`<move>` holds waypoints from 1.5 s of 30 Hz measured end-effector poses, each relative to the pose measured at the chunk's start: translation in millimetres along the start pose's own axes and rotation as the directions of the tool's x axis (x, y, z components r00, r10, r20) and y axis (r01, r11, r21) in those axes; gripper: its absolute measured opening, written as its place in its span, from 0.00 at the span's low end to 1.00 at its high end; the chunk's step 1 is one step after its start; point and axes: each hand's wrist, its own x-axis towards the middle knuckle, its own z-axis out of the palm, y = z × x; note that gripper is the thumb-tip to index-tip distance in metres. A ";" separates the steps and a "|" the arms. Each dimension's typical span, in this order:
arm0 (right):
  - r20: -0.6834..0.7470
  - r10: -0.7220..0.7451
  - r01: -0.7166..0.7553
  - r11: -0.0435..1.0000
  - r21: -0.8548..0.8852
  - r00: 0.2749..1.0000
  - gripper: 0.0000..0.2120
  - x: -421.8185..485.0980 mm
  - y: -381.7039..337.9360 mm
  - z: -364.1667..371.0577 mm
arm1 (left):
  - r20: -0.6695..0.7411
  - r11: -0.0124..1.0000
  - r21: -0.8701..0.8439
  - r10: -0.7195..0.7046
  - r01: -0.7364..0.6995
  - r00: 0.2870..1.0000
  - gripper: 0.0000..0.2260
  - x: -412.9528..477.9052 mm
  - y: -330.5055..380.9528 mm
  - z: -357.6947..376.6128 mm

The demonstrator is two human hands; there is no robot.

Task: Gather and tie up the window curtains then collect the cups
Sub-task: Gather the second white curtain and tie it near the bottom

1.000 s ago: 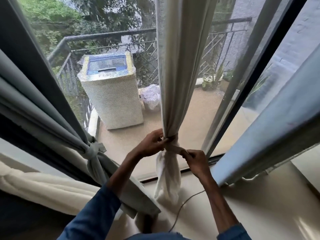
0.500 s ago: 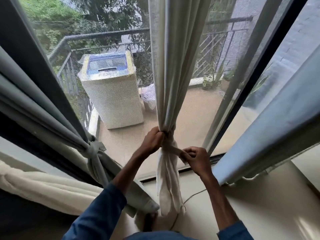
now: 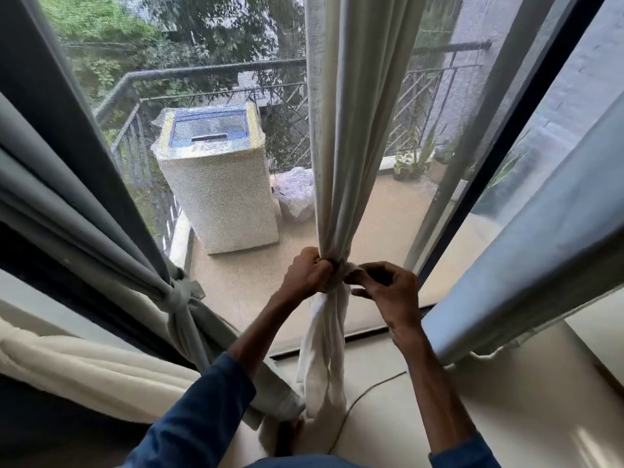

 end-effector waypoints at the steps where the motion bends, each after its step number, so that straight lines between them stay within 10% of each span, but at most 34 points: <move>1: 0.020 -0.049 0.049 0.998 -0.027 0.999 0.06 0.2 -0.7 4.2 | -0.005 1.000 -0.005 0.012 -0.012 1.000 0.09 0.4 0.0 0.8; 5: 0.049 -0.330 0.327 0.884 -0.334 0.943 0.07 3.5 12.5 15.5 | 0.001 0.998 -0.054 0.007 -0.007 1.000 0.22 9.1 -9.5 4.6; 9: 0.172 -0.561 0.517 0.544 -0.661 0.810 0.08 2.5 16.9 18.7 | 0.066 0.995 -0.100 0.032 -0.025 0.997 0.22 12.7 -14.6 3.1; 23: 0.387 -0.095 0.394 0.067 -0.917 0.917 0.18 10.3 0.8 31.7 | 0.055 0.997 -0.011 0.071 -0.071 0.996 0.19 14.5 -21.7 -2.7; 29: 0.461 0.093 0.452 0.104 -0.886 0.882 0.23 25.2 -9.9 26.7 | 0.004 0.998 -0.011 0.058 -0.058 0.998 0.19 13.2 -19.0 -1.8; 36: 0.348 -0.363 0.477 0.373 -0.796 0.864 0.17 12.4 4.2 22.4 | -0.002 0.994 -0.095 0.062 -0.062 0.998 0.16 6.4 -19.0 -9.8; 45: 0.376 -0.314 0.479 0.383 -0.790 0.872 0.20 7.6 4.9 24.3 | 0.039 0.992 -0.083 0.095 -0.092 0.995 0.15 2.1 -15.9 -11.4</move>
